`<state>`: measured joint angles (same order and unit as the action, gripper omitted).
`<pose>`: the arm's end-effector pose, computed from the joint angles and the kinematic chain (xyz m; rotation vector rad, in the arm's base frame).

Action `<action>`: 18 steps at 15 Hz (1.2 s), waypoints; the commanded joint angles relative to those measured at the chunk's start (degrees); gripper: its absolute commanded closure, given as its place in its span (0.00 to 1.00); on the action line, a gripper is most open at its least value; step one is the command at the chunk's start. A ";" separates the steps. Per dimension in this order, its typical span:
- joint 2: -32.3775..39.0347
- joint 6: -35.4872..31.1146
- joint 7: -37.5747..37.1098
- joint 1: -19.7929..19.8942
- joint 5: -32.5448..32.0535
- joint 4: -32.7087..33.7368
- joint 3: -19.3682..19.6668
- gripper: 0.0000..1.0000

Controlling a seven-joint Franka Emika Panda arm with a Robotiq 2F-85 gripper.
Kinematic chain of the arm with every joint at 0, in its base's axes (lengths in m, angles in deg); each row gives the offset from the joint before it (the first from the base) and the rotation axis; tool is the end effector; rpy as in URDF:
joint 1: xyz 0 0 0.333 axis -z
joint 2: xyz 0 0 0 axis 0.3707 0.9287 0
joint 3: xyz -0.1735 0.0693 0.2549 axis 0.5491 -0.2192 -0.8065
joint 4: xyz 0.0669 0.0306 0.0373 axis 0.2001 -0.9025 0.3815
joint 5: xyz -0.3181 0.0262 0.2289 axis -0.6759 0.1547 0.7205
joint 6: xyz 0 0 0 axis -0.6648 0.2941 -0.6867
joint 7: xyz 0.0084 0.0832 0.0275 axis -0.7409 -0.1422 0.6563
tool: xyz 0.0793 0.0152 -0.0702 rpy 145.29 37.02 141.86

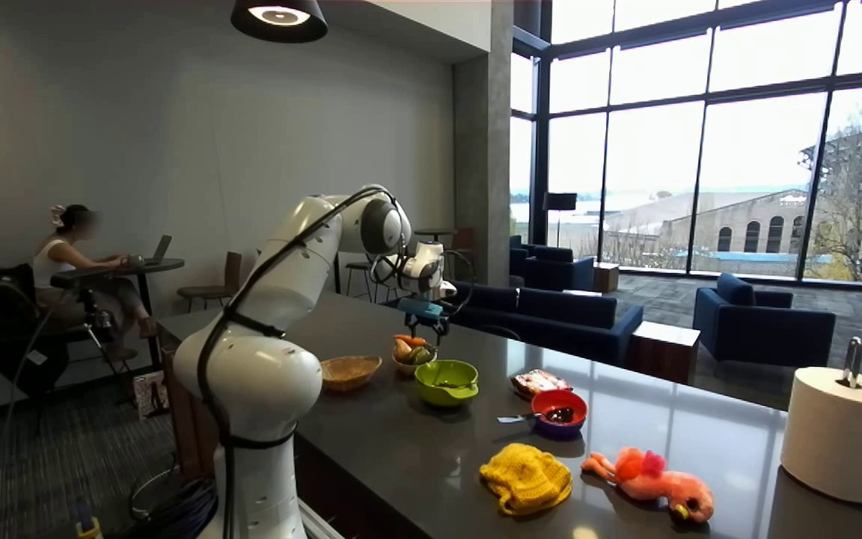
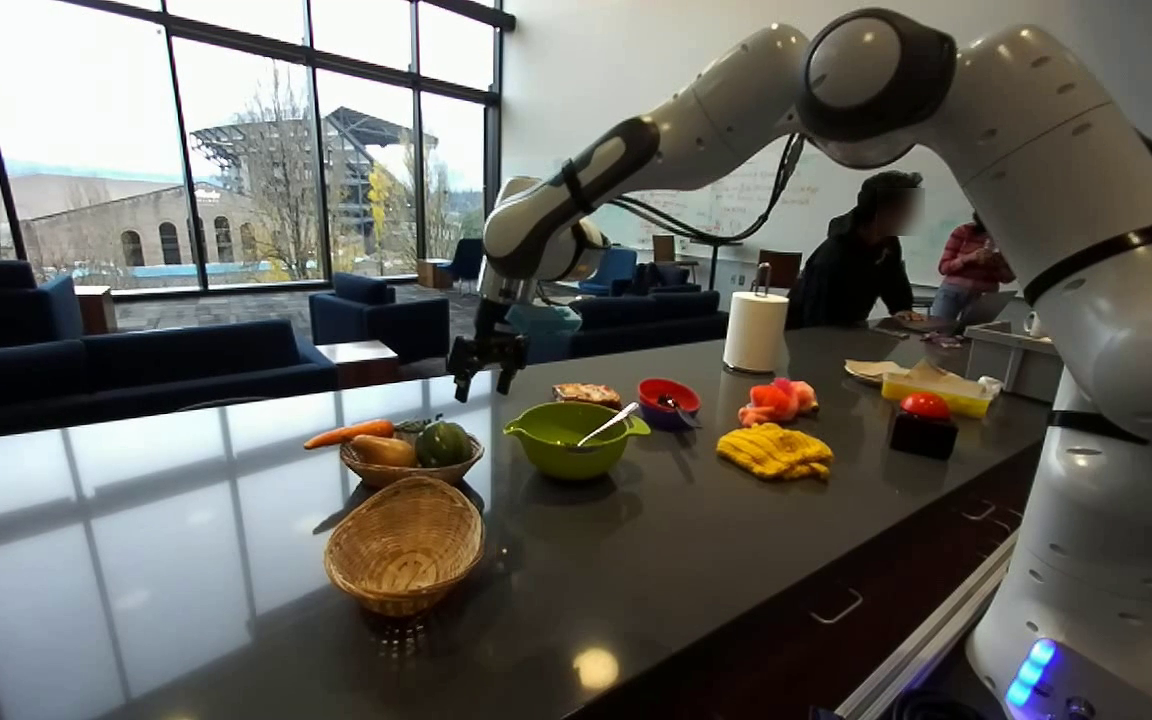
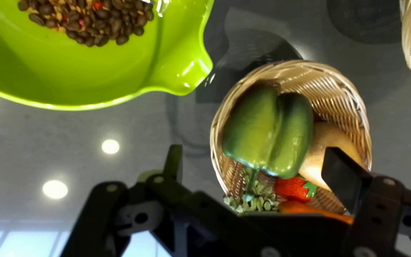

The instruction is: Take the green pepper out of the weaved basket and put it into the weaved basket right next to it

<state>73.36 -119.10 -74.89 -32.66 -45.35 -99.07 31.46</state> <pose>0.6837 0.2255 0.2870 -2.9383 -0.4570 -0.2452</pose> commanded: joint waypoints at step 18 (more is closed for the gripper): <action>30.96 17.93 0.85 -2.54 0.59 47.68 -0.65 0.00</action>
<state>100.86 -104.94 -73.44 -34.22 -45.04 -57.97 30.77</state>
